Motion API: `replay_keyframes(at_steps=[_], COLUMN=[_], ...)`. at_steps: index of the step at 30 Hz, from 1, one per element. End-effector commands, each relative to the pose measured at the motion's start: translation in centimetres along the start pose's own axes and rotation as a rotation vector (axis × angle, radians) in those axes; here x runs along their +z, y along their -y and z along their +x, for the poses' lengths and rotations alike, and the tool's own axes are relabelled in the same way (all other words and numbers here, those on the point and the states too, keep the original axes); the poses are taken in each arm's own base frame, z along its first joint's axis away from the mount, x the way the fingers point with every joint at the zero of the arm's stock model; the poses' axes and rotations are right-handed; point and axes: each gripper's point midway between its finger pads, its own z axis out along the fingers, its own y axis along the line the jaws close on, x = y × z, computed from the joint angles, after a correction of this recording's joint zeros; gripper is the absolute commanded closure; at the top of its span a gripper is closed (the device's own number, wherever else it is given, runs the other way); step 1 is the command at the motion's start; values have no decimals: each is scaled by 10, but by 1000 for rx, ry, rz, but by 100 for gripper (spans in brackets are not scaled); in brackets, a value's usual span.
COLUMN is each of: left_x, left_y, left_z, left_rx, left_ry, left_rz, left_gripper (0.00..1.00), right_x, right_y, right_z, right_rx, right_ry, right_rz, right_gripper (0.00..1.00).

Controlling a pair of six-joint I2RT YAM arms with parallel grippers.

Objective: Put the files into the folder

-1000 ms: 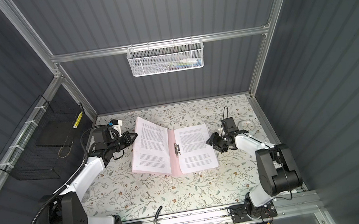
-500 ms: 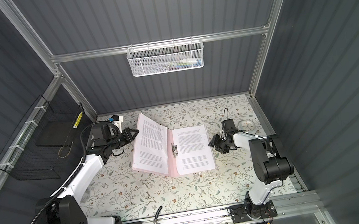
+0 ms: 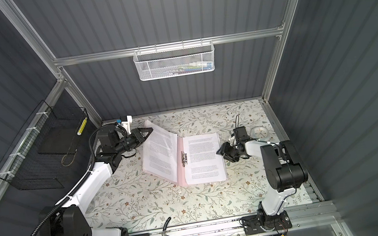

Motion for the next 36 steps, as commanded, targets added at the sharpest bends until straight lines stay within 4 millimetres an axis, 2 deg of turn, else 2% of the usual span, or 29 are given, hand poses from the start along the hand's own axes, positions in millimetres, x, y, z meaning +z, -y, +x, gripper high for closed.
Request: replay_keyframes(at_steps=[1, 4, 6, 9, 11, 15, 17, 20, 23, 29, 32, 36], left_x=[14, 37, 47, 41, 26, -14, -39, -74, -88, -84, -90, -96], left_y=[32, 43, 48, 39, 8, -43, -76, -131, -173, -215, -227, -236], left_z=[2, 21, 29, 28, 25, 18, 15, 12, 21, 45, 50, 49], left_rx=[-16, -17, -25, 5, 83, 210, 212, 112, 46, 28, -8, -48], left_ry=[-7, -64, -82, -57, -26, 15, 19, 32, 23, -66, -72, -46], left_rz=[127, 166, 208, 140, -103, -436, -600, -755, -823, -855, -827, -769], left_gripper=[70, 69, 74, 77, 71, 42, 34, 29, 25, 15, 9, 5], right_x=[15, 19, 20, 20, 20, 15, 12, 10, 11, 13, 15, 18], right_y=[21, 21, 21, 21, 24, 29, 31, 33, 34, 33, 32, 32], right_z=[24, 26, 27, 27, 27, 25, 25, 26, 28, 30, 29, 29], right_rx=[54, 66, 69, 73, 79, 61, 48, 42, 41, 46, 47, 53], right_ry=[-84, -88, -94, -86, -85, -65, -61, -59, -67, -82, -83, -91], right_rz=[38, 16, 12, 12, 24, 65, 88, 100, 101, 89, 80, 78], right_gripper=[46, 46, 46, 46, 46, 46, 46, 46, 46, 45, 45, 45])
